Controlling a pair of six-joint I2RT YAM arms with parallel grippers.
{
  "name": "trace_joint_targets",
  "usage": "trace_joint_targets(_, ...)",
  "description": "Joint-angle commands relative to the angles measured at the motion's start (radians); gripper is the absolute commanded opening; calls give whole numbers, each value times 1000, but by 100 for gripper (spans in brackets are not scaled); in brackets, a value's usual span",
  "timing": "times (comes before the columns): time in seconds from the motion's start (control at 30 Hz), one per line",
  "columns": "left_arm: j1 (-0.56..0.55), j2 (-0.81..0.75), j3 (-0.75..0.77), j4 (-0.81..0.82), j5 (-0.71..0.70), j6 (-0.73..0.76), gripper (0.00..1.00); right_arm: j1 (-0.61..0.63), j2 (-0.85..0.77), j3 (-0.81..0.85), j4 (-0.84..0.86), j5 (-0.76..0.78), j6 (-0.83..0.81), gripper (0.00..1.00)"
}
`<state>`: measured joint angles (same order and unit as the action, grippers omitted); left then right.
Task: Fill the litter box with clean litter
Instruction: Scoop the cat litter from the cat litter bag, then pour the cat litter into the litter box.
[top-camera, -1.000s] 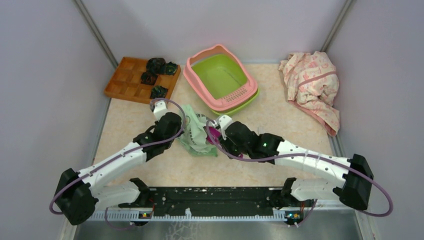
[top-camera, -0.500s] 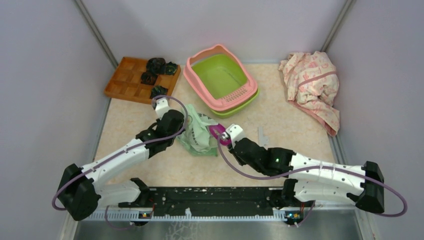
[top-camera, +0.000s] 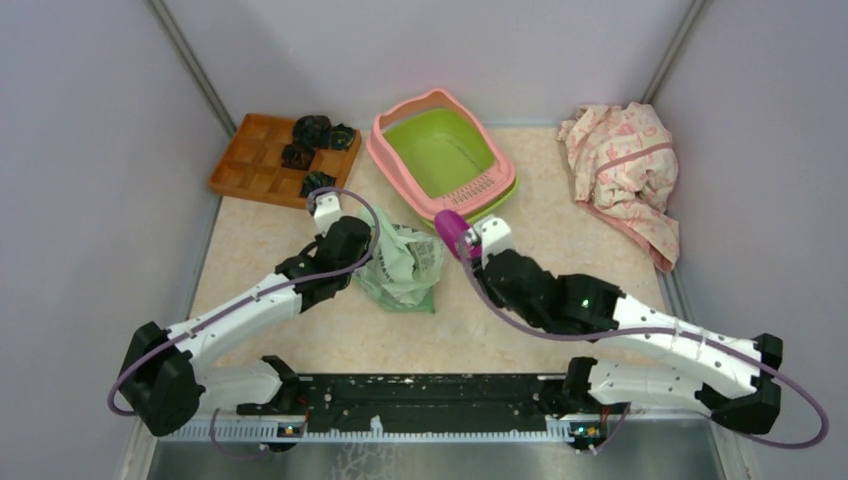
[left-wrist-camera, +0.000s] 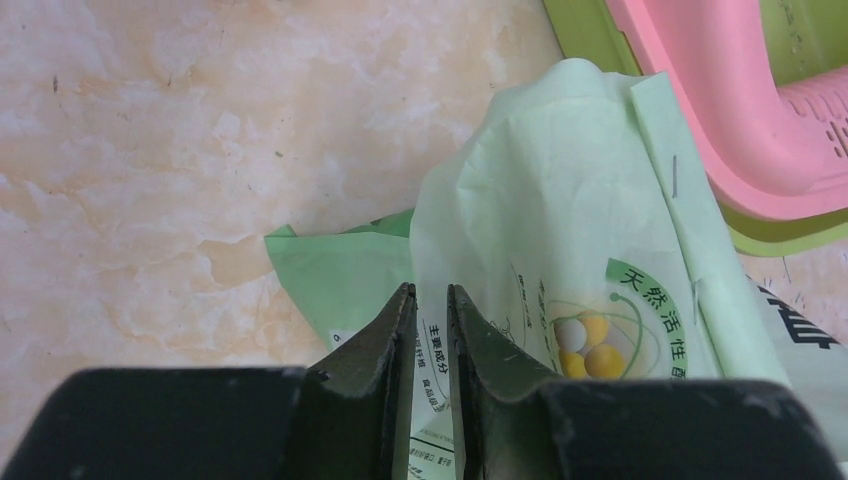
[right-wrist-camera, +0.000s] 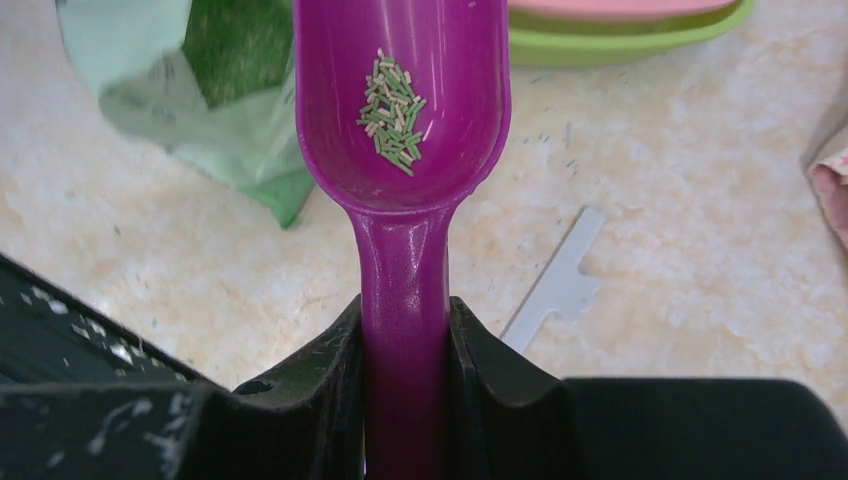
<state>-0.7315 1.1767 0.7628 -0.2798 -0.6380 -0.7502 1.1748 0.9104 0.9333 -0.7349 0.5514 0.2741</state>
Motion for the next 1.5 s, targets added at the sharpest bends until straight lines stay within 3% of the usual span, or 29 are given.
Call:
trace_joint_targets(0.0, -6, -8, 25, 13, -14, 16, 24, -146, -14, 190, -100, -40, -22, 0)
trace_joint_targets(0.17, -6, -41, 3, 17, -19, 20, 24, -365, 108, 345, -120, -227, -146, 0)
trace_joint_targets(0.37, -6, -78, -16, 25, -15, 32, 24, -603, 408, 545, -109, -522, -246, 0)
trace_joint_targets(0.53, -5, -89, -7, 19, 12, 38, 24, -658, 756, 890, -247, -650, -312, 0)
trace_joint_targets(0.67, -6, -112, -11, 10, 35, 30, 24, -673, 1073, 1282, -491, -622, -344, 0)
trace_joint_targets(0.8, -6, -127, -37, 31, 48, 36, 24, -681, 1228, 1483, -541, -589, -295, 0)
trace_joint_targets(1.03, -6, -140, -23, 3, 48, 53, 24, -704, 1330, 1481, -580, -477, -285, 0)
trace_joint_targets(1.2, -6, -134, -37, 20, 56, 42, 24, -661, 1290, 1437, -538, -227, -360, 0)
trace_joint_targets(1.47, -6, -142, -44, 32, 61, 42, 24, -568, 1129, 1084, -239, 70, -521, 0)
